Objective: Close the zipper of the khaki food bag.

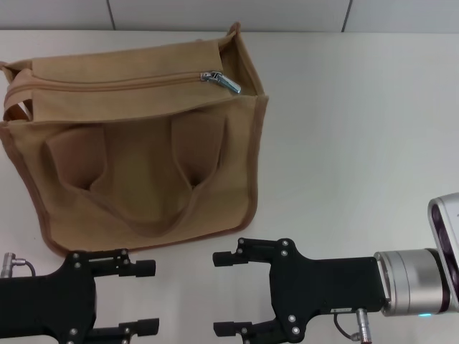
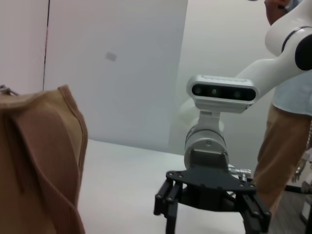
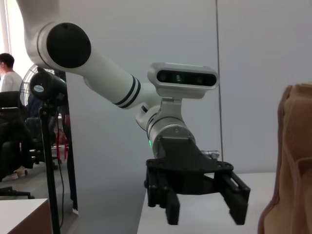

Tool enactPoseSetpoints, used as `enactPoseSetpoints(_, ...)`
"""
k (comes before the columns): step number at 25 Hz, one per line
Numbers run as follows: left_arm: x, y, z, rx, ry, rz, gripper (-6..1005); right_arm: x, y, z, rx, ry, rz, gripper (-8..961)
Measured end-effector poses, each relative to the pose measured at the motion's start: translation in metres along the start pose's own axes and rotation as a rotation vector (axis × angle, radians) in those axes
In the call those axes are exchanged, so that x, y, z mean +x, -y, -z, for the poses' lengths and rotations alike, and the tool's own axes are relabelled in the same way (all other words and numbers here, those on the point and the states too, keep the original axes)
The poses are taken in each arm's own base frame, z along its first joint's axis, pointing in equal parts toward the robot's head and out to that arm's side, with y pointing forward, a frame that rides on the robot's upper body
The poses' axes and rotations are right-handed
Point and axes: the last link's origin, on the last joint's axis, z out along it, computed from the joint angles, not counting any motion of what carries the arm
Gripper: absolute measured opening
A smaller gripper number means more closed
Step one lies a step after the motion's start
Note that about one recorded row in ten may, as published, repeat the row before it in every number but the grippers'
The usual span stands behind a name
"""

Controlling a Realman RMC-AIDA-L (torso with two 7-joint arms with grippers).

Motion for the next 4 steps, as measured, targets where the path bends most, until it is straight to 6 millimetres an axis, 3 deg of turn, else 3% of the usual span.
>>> enactPoseSetpoints(4,-0.0042,-0.0022,-0.0012,-0.024,0.033,0.019,680,0.0000,0.0006,-0.0002,0.002,-0.002,0.002,809)
